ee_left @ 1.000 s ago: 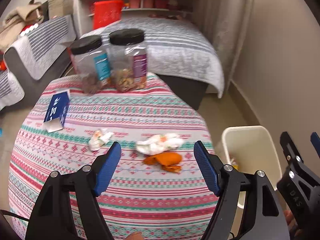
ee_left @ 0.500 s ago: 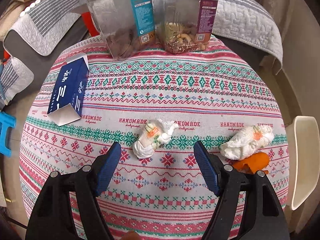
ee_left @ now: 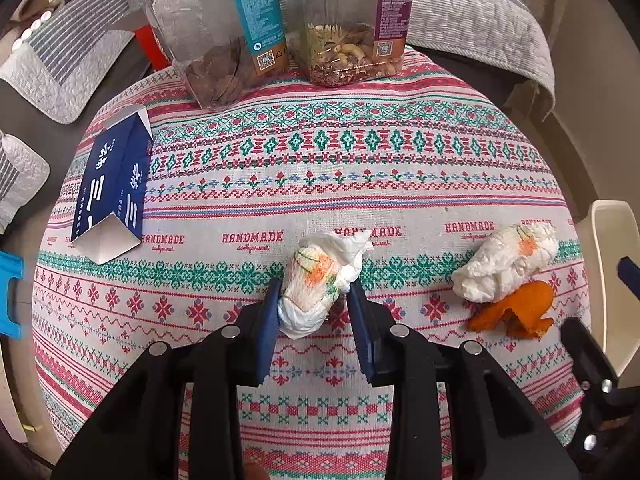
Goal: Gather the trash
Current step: 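Close the left tool on the white tissue bundle, then grasp the remaining orange peel with the right tool while the left tool lifts the tissue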
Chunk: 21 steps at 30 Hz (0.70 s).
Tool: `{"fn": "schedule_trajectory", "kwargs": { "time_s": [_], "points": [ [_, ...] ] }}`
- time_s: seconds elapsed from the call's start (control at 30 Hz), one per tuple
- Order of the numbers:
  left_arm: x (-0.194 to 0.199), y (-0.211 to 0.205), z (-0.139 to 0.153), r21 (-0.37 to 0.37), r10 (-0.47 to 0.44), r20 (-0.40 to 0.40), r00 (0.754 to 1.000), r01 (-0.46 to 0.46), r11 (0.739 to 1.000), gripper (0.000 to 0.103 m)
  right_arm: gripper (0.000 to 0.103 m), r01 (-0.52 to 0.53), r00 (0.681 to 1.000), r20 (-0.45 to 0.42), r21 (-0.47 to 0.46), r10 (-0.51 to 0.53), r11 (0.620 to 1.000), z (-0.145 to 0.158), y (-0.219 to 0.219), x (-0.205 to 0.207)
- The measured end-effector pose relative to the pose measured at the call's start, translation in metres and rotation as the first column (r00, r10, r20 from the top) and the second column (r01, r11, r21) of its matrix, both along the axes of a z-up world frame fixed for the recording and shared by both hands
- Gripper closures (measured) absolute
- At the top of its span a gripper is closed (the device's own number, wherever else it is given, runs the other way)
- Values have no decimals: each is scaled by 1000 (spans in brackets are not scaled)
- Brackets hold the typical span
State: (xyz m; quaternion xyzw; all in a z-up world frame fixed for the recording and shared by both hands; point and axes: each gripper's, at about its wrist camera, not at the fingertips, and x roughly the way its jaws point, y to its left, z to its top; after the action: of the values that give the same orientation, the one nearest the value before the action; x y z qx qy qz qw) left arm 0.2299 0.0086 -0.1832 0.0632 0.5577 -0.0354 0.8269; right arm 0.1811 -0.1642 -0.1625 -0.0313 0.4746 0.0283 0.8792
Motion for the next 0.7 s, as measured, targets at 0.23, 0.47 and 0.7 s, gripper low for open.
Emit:
{"fn": "schedule_trajectory", "kwargs": {
  "time_s": [0.23,0.47,0.7],
  "points": [
    [-33,3,44,-48,13,73,997,-9,999,70,7,-56,998,-31,-18,55,998,-10,26,12],
    [-63,32,71,-64,49,118,992,-42,997,70,48,-86,994,-65,-4,85,996,-24,37,21],
    [-74,44,84,-70,70,148,987,-61,996,70,77,-109,994,-26,51,110,993,-5,39,6]
  ]
}}
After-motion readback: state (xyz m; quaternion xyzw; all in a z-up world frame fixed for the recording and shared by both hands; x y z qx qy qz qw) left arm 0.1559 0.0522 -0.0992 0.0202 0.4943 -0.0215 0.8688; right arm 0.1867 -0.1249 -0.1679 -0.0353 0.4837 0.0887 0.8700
